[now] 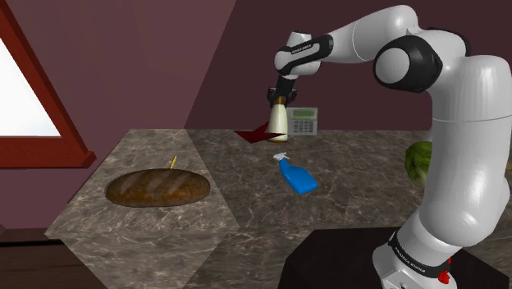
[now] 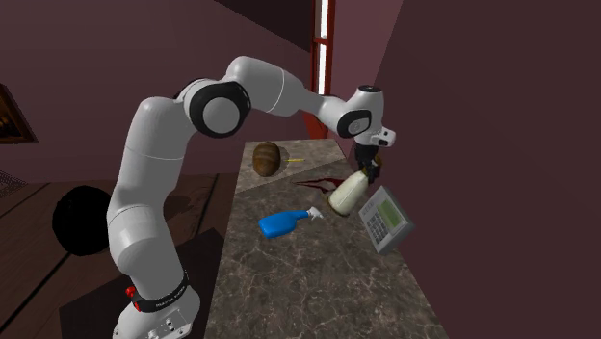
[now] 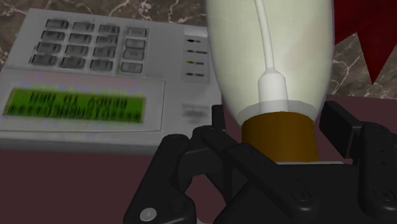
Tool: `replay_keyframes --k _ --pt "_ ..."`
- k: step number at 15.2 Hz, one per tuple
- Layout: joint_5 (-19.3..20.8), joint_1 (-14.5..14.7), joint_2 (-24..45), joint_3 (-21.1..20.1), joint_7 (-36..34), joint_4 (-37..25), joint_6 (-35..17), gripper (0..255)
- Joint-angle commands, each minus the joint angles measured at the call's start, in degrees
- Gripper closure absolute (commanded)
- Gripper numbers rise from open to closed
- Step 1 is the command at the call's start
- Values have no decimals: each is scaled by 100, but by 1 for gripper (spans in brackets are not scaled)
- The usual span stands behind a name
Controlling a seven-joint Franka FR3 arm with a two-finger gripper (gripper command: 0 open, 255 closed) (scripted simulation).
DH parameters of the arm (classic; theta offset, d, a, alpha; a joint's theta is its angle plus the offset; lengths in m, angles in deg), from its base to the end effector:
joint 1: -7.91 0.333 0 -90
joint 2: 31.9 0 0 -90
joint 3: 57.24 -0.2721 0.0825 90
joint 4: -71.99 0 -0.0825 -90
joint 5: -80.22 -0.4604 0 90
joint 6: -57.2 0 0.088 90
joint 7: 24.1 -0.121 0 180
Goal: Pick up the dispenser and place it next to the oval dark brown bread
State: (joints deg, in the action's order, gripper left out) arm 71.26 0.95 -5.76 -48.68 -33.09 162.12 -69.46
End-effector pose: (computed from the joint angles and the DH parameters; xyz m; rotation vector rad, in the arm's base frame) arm 0.7290 -0.1849 0.3114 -2.9777 0.7417 -0.2940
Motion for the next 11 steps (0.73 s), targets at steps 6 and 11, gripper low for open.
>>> replay_keyframes --k 6,11 --pt "53 2 -147 24 -60 -347 485 255" --pt "83 -2 -216 37 -98 -629 834 255"
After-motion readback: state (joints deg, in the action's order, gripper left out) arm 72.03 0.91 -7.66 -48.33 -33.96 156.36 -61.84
